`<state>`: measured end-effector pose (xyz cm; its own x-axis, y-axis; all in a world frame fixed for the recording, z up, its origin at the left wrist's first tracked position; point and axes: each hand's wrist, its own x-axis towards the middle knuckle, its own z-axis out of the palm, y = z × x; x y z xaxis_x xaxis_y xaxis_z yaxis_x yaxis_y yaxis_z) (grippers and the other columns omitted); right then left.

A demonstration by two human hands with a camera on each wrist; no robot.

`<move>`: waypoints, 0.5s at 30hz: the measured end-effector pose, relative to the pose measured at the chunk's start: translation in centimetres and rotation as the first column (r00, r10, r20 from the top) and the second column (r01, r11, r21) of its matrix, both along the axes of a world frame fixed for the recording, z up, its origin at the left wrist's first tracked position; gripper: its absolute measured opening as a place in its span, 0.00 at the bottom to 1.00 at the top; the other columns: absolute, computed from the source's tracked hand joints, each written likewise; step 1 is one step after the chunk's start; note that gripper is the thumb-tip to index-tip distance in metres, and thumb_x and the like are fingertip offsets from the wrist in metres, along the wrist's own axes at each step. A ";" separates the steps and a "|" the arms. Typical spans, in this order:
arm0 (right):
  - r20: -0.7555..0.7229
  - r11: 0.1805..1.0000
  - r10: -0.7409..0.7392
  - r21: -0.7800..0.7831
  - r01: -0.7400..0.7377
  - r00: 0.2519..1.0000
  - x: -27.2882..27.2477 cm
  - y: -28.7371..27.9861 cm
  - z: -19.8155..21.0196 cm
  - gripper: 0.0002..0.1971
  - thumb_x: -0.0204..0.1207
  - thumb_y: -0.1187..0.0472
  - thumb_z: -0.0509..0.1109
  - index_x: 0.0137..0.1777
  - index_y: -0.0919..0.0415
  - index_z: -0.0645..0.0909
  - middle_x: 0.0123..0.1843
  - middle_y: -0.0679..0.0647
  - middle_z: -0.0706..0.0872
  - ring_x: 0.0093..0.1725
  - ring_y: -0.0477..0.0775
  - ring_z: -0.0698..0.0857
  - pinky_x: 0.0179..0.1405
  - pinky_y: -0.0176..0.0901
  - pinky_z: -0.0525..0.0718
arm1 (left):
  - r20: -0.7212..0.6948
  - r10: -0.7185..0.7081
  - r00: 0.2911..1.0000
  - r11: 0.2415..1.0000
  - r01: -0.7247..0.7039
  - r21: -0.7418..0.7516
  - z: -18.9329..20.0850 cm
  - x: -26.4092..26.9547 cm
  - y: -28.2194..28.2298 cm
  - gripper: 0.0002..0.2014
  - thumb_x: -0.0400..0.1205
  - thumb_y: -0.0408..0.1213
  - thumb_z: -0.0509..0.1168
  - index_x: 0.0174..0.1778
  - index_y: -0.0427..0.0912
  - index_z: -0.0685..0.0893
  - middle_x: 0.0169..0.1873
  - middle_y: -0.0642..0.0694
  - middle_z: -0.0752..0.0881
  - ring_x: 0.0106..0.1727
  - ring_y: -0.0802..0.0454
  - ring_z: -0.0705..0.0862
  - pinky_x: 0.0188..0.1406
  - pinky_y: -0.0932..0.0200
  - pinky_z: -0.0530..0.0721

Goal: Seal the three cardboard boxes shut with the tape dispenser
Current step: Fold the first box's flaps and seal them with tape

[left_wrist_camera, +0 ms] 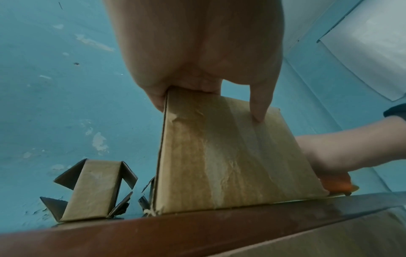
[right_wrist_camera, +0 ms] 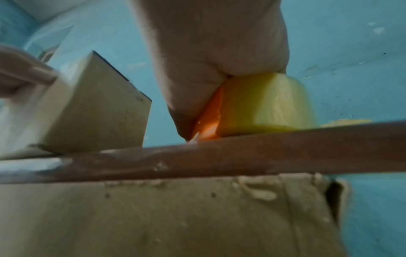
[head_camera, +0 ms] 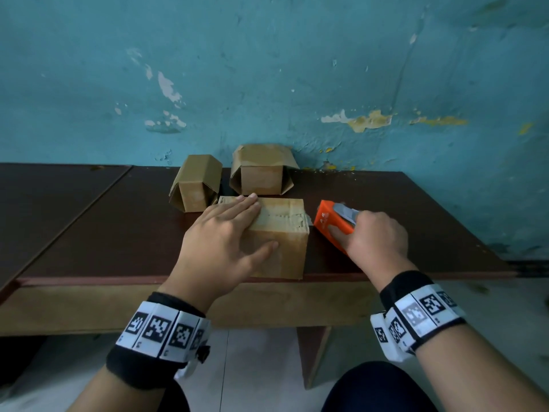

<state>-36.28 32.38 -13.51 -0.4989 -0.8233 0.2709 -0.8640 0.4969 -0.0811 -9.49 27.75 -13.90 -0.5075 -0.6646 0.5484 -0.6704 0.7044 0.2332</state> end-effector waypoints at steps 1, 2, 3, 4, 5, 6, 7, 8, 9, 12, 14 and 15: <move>-0.005 1.000 0.009 -0.012 -0.009 1.000 -0.2 -0.1 -0.1 0.26 0.79 0.30 0.69 0.39 0.53 0.74 0.33 0.49 0.76 0.37 0.57 0.83 0.33 0.45 0.77 | 0.000 0.001 1.000 1.000 -0.001 0.001 0.0 0.0 0.0 0.37 0.80 0.67 0.65 0.80 0.45 0.82 0.81 0.52 0.80 0.83 0.56 0.75 0.83 0.49 0.74; -0.007 0.999 0.024 -0.024 -0.024 1.000 -0.3 -0.1 -0.1 0.26 0.79 0.31 0.70 0.42 0.54 0.74 0.33 0.49 0.76 0.39 0.59 0.85 0.36 0.46 0.80 | 0.001 0.003 1.000 1.000 -0.003 0.001 0.0 0.0 0.0 0.37 0.81 0.67 0.64 0.80 0.45 0.82 0.81 0.52 0.79 0.83 0.56 0.75 0.83 0.48 0.73; -0.009 0.998 0.044 -0.038 -0.044 0.999 -0.4 -0.1 -0.1 0.24 0.80 0.32 0.70 0.44 0.52 0.72 0.35 0.50 0.76 0.43 0.61 0.87 0.39 0.48 0.83 | 0.003 0.004 1.000 1.000 -0.004 0.000 0.0 0.0 0.0 0.38 0.81 0.67 0.64 0.80 0.45 0.82 0.81 0.52 0.79 0.83 0.56 0.75 0.84 0.48 0.73; -0.015 0.998 0.050 -0.042 -0.050 0.999 -0.4 0.0 0.1 0.22 0.80 0.32 0.69 0.46 0.51 0.74 0.36 0.51 0.77 0.45 0.62 0.89 0.42 0.49 0.85 | 0.006 0.006 1.000 1.000 -0.006 -0.002 -0.1 0.0 0.0 0.38 0.81 0.67 0.64 0.80 0.45 0.82 0.81 0.52 0.79 0.83 0.56 0.75 0.84 0.49 0.73; -0.027 0.999 0.040 -0.031 -0.041 0.999 -0.4 -0.1 0.2 0.21 0.81 0.32 0.68 0.51 0.51 0.80 0.38 0.53 0.78 0.47 0.63 0.89 0.45 0.50 0.86 | 0.008 0.007 1.000 1.000 -0.007 -0.003 -0.1 0.0 0.0 0.38 0.81 0.67 0.64 0.80 0.45 0.82 0.81 0.52 0.79 0.83 0.56 0.75 0.84 0.49 0.73; -0.044 1.000 0.015 -0.003 -0.016 0.999 -0.5 -0.3 0.3 0.23 0.82 0.32 0.67 0.58 0.52 0.83 0.39 0.53 0.78 0.47 0.62 0.88 0.47 0.51 0.85 | 0.008 0.007 1.000 1.000 -0.007 -0.004 -0.1 -0.1 0.0 0.37 0.81 0.67 0.64 0.80 0.45 0.82 0.81 0.52 0.79 0.83 0.56 0.75 0.84 0.50 0.72; -0.068 0.999 -0.014 0.029 0.016 0.998 -0.5 -0.5 0.3 0.25 0.83 0.31 0.65 0.61 0.53 0.84 0.39 0.53 0.78 0.45 0.61 0.87 0.49 0.51 0.83 | 0.006 0.006 1.000 1.000 -0.006 -0.004 -0.1 -0.1 0.0 0.37 0.81 0.67 0.64 0.80 0.45 0.82 0.81 0.52 0.79 0.83 0.55 0.75 0.84 0.50 0.72; -0.080 0.997 -0.045 0.061 0.050 0.996 -0.5 -0.8 0.3 0.27 0.83 0.31 0.64 0.60 0.55 0.84 0.39 0.53 0.78 0.44 0.60 0.85 0.51 0.51 0.80 | 0.005 0.005 1.000 1.000 -0.005 -0.004 0.0 -0.1 0.0 0.38 0.81 0.67 0.64 0.80 0.45 0.82 0.81 0.52 0.79 0.83 0.55 0.75 0.84 0.49 0.72; -0.067 0.995 -0.065 0.078 0.070 0.996 -0.5 -1.0 0.3 0.28 0.82 0.31 0.65 0.59 0.57 0.84 0.39 0.53 0.78 0.45 0.60 0.85 0.51 0.52 0.78 | 0.005 0.004 1.000 1.000 -0.004 -0.004 0.0 -0.1 0.0 0.38 0.81 0.67 0.64 0.80 0.45 0.82 0.81 0.52 0.79 0.83 0.55 0.75 0.84 0.49 0.73; 0.008 0.994 -0.089 0.064 0.088 0.996 -0.2 -0.9 0.3 0.28 0.80 0.32 0.68 0.59 0.58 0.83 0.45 0.56 0.84 0.52 0.62 0.87 0.53 0.53 0.78 | 0.006 0.002 1.000 1.000 -0.002 -0.009 0.0 -0.1 0.1 0.38 0.81 0.67 0.63 0.80 0.45 0.82 0.81 0.51 0.79 0.83 0.55 0.75 0.84 0.49 0.72; -0.013 0.996 -0.092 0.013 0.092 0.996 0.3 -0.5 0.6 0.27 0.80 0.34 0.69 0.60 0.59 0.82 0.52 0.58 0.88 0.57 0.64 0.86 0.56 0.56 0.79 | 0.007 0.002 1.000 1.000 -0.002 -0.011 0.0 0.0 0.1 0.38 0.81 0.67 0.62 0.80 0.45 0.82 0.81 0.51 0.79 0.83 0.55 0.75 0.84 0.50 0.72; -0.021 0.995 -0.095 -0.029 0.095 0.995 0.7 -0.2 0.8 0.25 0.80 0.37 0.68 0.59 0.60 0.82 0.52 0.59 0.88 0.58 0.64 0.85 0.56 0.57 0.80 | 0.008 0.000 1.000 1.000 0.000 -0.011 0.0 -0.1 0.1 0.38 0.81 0.68 0.62 0.80 0.45 0.82 0.81 0.51 0.79 0.83 0.55 0.75 0.84 0.49 0.72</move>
